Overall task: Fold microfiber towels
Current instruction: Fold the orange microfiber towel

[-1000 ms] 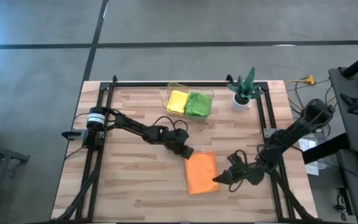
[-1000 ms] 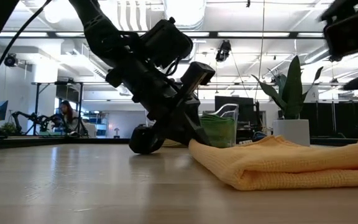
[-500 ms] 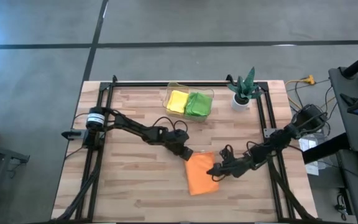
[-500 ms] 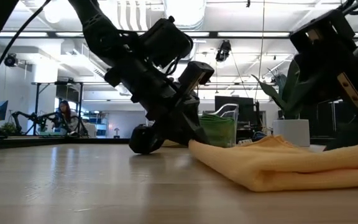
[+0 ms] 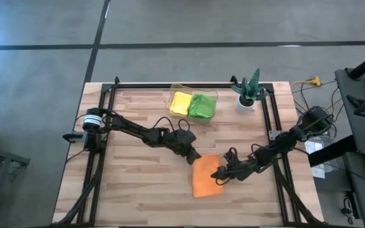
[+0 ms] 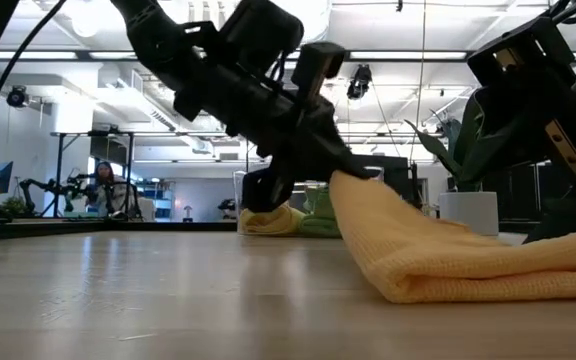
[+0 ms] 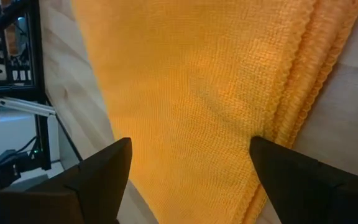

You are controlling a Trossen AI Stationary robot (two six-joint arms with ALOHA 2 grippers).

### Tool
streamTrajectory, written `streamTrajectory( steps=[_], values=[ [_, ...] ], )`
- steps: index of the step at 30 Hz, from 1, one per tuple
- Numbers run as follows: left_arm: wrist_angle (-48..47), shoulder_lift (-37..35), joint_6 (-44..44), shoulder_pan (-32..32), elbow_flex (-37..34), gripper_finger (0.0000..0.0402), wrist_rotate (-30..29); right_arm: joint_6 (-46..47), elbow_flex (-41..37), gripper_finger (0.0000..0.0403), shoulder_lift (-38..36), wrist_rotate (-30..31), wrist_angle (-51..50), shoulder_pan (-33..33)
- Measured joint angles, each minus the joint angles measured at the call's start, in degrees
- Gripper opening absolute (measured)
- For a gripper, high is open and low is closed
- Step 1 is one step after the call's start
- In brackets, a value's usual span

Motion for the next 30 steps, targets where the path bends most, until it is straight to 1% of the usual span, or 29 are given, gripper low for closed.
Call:
streamTrajectory(
  steps=[9, 13, 20, 25, 30],
  values=[
    [-0.1, -2.3, 7.2, -1.4, 0.0, 0.0011, 0.2, -1.7, 0.1, 0.0323, -0.8, 0.0, -0.5, -0.2],
    [-0.1, -2.4, 8.0, -2.2, 0.0, 0.0011, 0.4, -3.4, 0.1, 0.0323, -2.8, 0.1, -0.5, -0.3],
    [0.0, -2.4, 10.8, -3.3, 0.0, 0.0011, 0.4, -4.9, 0.1, 0.0323, -8.4, 1.8, -6.2, -0.3],
    [0.2, -2.4, 12.2, -3.9, 0.0, 0.0011, 0.4, -6.2, 0.1, 0.0323, -13.7, 4.8, -10.8, -0.2],
    [0.1, -2.4, 16.6, -5.0, 0.8, 0.0011, 2.0, -6.9, 0.1, 0.0324, -18.9, 7.8, -15.3, -0.2]
  ],
)
